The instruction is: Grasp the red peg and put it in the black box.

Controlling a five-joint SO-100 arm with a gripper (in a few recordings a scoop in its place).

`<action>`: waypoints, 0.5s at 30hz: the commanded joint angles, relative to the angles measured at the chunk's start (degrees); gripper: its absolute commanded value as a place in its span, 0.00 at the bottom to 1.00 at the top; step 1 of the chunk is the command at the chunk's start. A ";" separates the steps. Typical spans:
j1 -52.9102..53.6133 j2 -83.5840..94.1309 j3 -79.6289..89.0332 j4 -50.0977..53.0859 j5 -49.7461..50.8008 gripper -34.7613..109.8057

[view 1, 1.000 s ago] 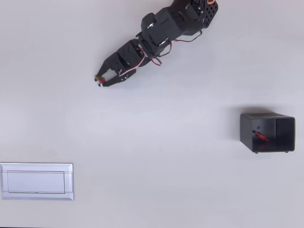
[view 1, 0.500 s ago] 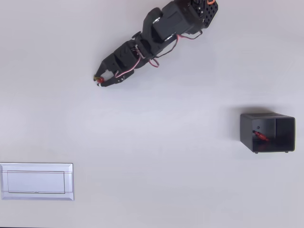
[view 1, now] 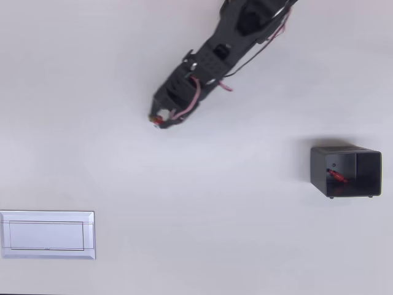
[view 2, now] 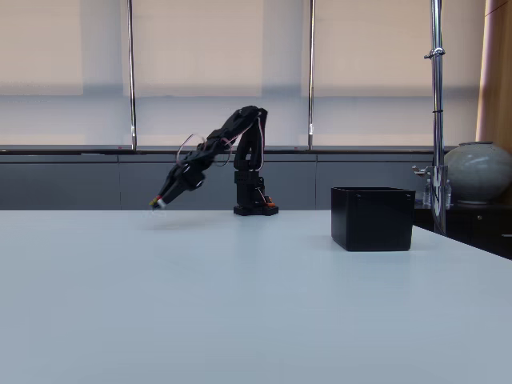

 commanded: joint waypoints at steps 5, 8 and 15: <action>-10.63 -11.69 -3.43 -9.49 3.16 0.24; -13.97 -8.88 -11.51 -28.65 5.98 0.24; -23.82 -4.22 -13.18 -39.11 6.06 0.24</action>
